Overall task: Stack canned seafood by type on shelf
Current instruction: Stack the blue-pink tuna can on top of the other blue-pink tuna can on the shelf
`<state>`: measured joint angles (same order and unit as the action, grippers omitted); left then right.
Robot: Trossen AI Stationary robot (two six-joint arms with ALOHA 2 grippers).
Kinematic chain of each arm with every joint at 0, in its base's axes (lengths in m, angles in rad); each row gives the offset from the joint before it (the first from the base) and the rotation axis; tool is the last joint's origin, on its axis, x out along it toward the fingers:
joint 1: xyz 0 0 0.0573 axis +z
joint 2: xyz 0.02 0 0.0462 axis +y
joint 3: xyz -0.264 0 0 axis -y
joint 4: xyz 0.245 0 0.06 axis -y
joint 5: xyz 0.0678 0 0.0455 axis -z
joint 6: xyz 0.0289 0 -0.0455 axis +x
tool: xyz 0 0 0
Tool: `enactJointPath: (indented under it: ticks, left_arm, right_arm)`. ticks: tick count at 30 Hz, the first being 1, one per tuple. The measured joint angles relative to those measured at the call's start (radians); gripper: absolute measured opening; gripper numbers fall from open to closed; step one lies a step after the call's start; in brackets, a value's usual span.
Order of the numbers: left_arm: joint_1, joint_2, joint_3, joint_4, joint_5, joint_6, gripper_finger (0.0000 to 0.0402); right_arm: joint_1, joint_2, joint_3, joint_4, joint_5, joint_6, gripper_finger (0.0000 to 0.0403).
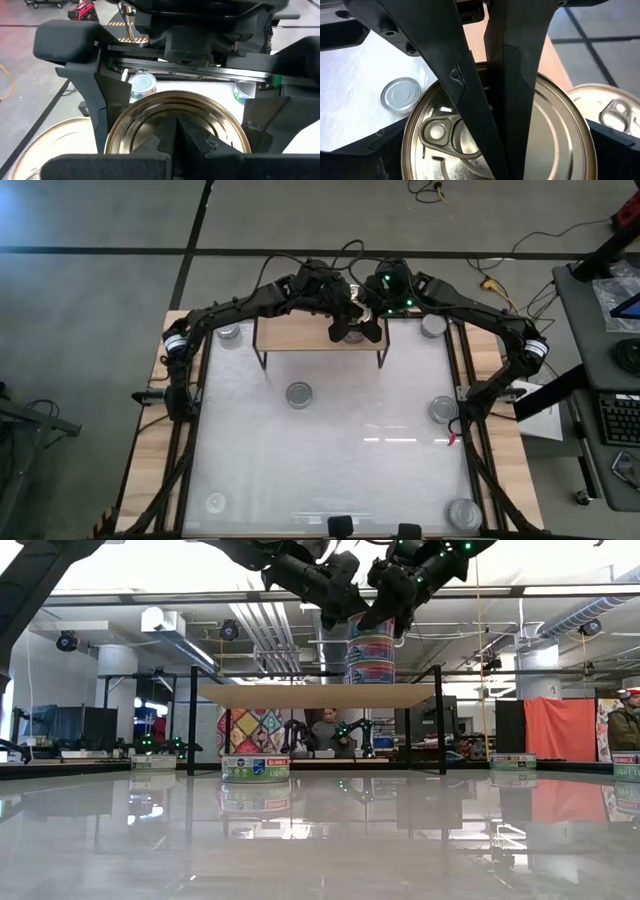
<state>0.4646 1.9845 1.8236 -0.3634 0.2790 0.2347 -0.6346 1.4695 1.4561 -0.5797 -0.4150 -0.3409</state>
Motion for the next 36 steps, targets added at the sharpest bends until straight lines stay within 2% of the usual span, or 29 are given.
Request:
enactJointPath:
  ticks: [16,28,36]
  left_arm:
    - [-0.001,0.000,0.000,-0.010,0.001,0.000,0.0000]
    - [0.002,-0.011,-0.001,-0.029,-0.012,0.006,0.0000]
    - [0.003,-0.012,-0.001,-0.042,-0.015,0.004,0.0000]
  right_arm:
    - [-0.001,0.006,0.015,-0.115,-0.009,-0.089,0.0400]
    - [-0.001,0.029,0.010,-0.074,-0.023,-0.095,0.0400]
    - [-0.005,0.029,-0.044,0.012,-0.093,-0.086,0.0400]
